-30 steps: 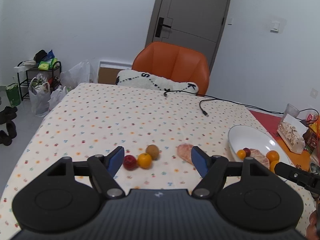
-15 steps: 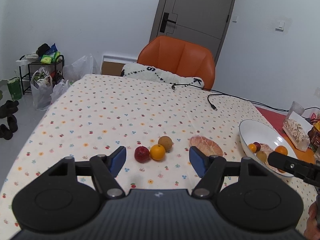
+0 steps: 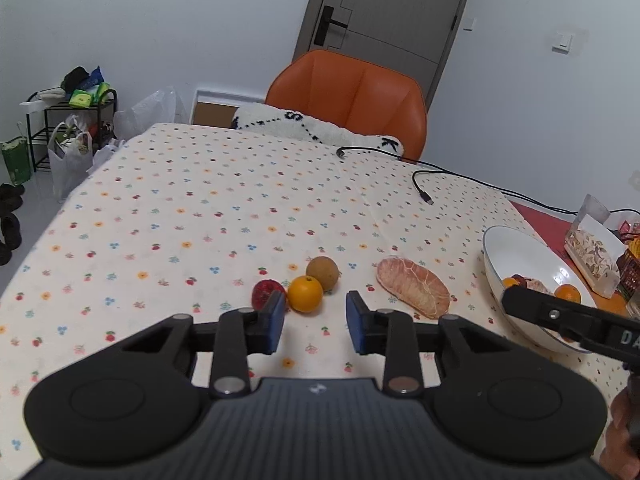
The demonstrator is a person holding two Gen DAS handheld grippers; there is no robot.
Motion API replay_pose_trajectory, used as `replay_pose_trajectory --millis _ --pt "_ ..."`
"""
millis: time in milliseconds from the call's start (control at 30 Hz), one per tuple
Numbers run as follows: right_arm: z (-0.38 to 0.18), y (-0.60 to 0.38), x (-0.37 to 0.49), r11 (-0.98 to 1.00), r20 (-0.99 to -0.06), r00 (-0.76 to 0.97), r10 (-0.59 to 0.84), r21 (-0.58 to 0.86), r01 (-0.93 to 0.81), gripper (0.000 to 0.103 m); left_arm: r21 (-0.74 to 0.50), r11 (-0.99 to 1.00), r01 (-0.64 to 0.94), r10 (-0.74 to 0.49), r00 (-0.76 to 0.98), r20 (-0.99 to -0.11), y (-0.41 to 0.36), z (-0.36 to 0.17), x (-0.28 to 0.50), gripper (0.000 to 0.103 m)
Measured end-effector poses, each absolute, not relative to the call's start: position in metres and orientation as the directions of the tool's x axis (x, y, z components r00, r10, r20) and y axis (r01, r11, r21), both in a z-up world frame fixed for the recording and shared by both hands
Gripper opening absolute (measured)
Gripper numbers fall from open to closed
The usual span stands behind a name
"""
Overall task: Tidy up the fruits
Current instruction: 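Grasp a peeled pomelo segment with the right gripper while the left gripper grasps a small tangerine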
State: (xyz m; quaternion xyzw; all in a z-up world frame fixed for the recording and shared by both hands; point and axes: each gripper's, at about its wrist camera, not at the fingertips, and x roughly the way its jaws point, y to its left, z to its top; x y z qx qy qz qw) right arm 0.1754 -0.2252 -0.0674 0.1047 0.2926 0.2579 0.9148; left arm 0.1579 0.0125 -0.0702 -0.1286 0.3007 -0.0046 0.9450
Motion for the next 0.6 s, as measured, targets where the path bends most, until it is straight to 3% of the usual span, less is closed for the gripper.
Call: replay_pose_trajectory --millis 600 --pt "-0.075 -0.195 0.202 0.85 -0.528 0.667 0.525 0.279 -0.448 0.045 -0.255 0.962 -0.1 -0.074 0.8 -0.595 0.017 -0.087 0.188 0.028"
